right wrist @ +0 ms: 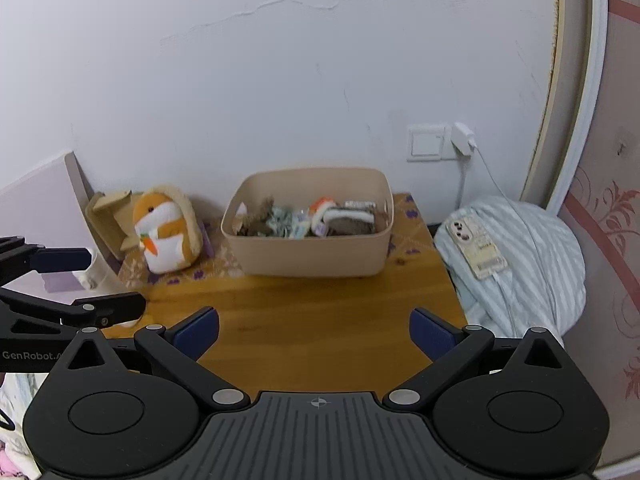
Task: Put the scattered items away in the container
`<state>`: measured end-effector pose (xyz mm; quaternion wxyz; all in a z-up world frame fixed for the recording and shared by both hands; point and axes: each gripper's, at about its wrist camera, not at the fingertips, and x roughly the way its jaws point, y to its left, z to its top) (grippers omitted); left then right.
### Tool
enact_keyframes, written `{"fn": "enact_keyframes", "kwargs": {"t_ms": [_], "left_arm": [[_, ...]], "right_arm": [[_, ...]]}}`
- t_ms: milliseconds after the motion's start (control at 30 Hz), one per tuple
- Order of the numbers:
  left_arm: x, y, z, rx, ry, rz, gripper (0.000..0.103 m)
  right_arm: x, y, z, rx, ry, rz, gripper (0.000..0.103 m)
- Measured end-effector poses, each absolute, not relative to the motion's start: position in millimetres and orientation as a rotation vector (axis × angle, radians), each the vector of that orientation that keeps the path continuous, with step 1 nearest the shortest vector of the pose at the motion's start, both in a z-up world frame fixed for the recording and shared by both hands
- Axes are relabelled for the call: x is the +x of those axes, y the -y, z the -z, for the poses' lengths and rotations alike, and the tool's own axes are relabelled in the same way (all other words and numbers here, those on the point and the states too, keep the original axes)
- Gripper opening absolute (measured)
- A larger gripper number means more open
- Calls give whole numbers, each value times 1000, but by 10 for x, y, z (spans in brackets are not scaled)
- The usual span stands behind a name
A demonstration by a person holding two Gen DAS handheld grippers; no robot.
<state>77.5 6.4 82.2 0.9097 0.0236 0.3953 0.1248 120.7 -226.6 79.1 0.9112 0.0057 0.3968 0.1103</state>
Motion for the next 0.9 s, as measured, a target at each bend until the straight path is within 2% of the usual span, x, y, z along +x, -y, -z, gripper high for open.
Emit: {"fn": "enact_keyframes", "kwargs": {"t_ms": [900], "left_arm": [[272, 223, -928, -67, -821, -317, 80]], "right_arm": [[640, 2440, -720, 105, -867, -192, 103]]}}
